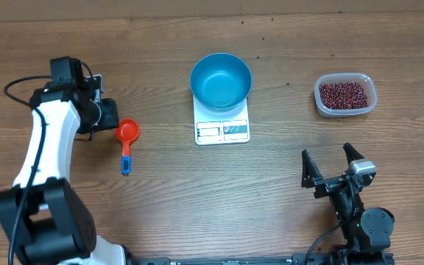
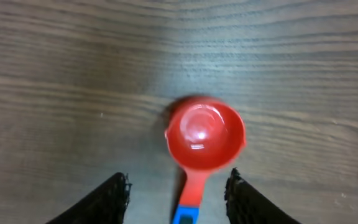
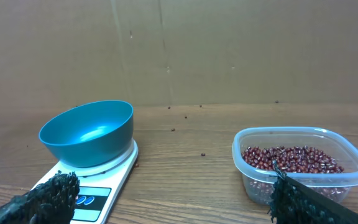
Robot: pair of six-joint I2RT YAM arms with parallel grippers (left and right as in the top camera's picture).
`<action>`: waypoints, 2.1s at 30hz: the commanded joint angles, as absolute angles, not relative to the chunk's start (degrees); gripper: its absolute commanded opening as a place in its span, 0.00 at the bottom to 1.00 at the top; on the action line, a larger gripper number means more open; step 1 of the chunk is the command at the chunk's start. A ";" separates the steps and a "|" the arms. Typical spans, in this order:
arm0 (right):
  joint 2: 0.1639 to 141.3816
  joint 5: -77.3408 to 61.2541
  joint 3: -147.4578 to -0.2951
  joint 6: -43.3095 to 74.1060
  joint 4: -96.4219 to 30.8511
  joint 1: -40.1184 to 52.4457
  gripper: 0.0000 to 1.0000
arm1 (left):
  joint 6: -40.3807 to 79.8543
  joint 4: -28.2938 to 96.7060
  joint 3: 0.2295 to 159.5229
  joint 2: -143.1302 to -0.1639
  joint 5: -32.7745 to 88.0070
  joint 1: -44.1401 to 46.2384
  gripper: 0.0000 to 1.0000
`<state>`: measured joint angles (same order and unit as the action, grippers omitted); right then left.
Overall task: Scoop item into bowl and weigh 150g on scale
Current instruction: 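Move the left gripper down and grasp the red scoop's blue handle, then lift the red scoop with the left gripper toward the scale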
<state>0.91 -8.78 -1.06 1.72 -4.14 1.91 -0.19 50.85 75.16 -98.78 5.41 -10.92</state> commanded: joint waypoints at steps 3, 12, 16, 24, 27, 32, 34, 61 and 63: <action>0.51 -9.06 -0.47 2.07 -3.97 2.20 1.00 | -1.41 47.79 76.12 -103.31 5.52 -10.33 0.50; 0.51 -9.06 -0.47 2.07 -3.97 2.20 1.00 | -2.85 45.15 76.09 -109.65 6.15 -9.91 0.42; 0.51 -9.06 -0.47 2.07 -3.97 2.20 1.00 | -2.85 43.53 76.09 -111.00 6.17 -8.99 0.40; 0.51 -9.06 -0.47 2.07 -3.97 2.20 1.00 | -2.85 41.60 76.09 -114.06 6.02 -8.43 0.22; 0.51 -9.06 -0.47 2.07 -3.97 2.20 1.00 | -2.83 41.56 76.12 -114.21 6.02 -8.43 0.06; 0.51 -9.06 -0.47 2.07 -3.97 2.20 1.00 | -2.07 42.02 76.51 -114.19 6.04 -8.43 0.04; 0.51 -9.06 -0.47 2.07 -3.97 2.20 1.00 | -0.05 43.77 77.89 -113.75 6.24 -8.43 0.04; 0.51 -9.08 -0.47 2.07 -3.97 2.20 1.00 | 37.26 66.50 91.05 -74.17 16.64 -0.60 0.04; 0.51 -9.08 -0.47 2.07 -3.97 2.20 1.00 | 41.56 68.99 90.72 -74.72 15.92 -0.01 0.05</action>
<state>0.91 -8.78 -1.06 1.74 -4.16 1.91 31.51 67.44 91.18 -73.80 18.04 -0.78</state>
